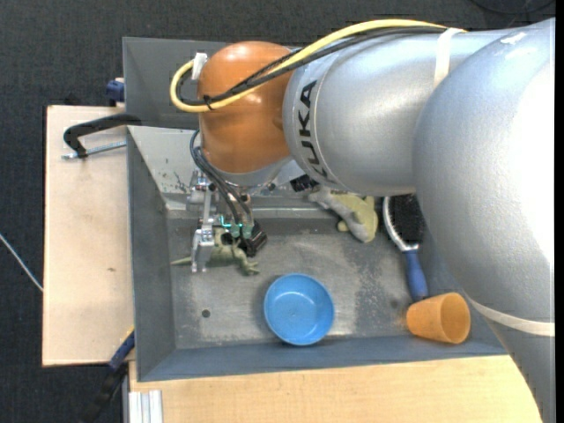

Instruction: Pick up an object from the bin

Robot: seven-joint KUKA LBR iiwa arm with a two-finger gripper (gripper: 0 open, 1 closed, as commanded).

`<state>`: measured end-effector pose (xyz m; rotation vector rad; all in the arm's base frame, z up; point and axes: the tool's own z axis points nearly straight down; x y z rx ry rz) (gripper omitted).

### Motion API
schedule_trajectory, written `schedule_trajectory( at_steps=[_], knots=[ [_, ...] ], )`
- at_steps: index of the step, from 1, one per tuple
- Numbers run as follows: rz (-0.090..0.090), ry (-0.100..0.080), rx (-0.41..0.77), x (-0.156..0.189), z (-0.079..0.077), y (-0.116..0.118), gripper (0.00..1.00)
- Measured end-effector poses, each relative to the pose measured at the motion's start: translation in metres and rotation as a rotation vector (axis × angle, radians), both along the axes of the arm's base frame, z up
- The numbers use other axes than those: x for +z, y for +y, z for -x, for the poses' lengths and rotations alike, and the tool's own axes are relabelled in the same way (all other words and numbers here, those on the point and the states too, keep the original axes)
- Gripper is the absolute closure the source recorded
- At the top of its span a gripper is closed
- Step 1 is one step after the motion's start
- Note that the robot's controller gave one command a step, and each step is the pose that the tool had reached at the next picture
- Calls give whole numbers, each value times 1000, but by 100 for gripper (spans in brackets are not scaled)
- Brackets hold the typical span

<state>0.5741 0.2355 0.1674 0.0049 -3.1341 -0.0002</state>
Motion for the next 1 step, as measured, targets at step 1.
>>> schedule_trajectory(
  at_steps=[1],
  knots=[
    [0, -7, 125, -93, -9, -53, 0]
  ],
)
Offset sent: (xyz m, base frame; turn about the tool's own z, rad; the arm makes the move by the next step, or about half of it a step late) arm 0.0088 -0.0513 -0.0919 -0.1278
